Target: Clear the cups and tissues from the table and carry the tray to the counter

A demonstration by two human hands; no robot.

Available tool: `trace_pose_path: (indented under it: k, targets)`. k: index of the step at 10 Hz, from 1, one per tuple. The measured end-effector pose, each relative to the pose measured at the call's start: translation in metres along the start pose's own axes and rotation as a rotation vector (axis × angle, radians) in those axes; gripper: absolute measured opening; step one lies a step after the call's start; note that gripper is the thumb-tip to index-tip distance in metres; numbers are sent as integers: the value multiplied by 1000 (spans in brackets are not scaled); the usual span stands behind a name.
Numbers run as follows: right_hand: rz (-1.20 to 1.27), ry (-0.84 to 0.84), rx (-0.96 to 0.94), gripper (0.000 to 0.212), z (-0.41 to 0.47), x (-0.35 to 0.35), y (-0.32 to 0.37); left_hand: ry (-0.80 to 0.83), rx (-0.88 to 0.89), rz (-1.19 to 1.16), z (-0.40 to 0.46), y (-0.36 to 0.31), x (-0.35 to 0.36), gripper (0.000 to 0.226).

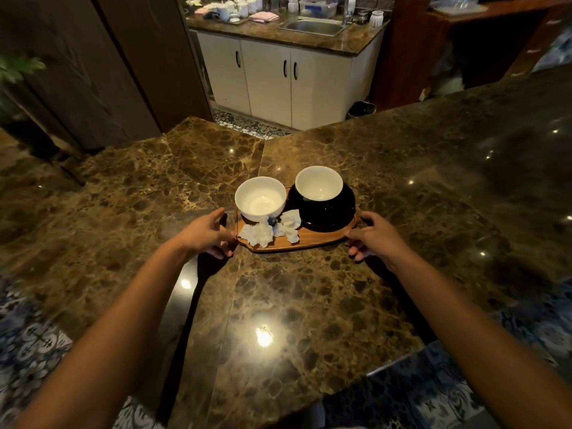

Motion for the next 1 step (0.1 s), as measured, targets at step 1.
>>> trace_pose_path:
  k: [1]
  targets:
    - [31,64,-30,26,-31,7,-12,-84,89,61,-29,3,-4,53]
Point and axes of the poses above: each hand's wrist, its own z-axis towards the middle knuckle, its own x-axis out of the palm, y = z × x, the point moved 5 cm from there along z, towards the middle knuckle
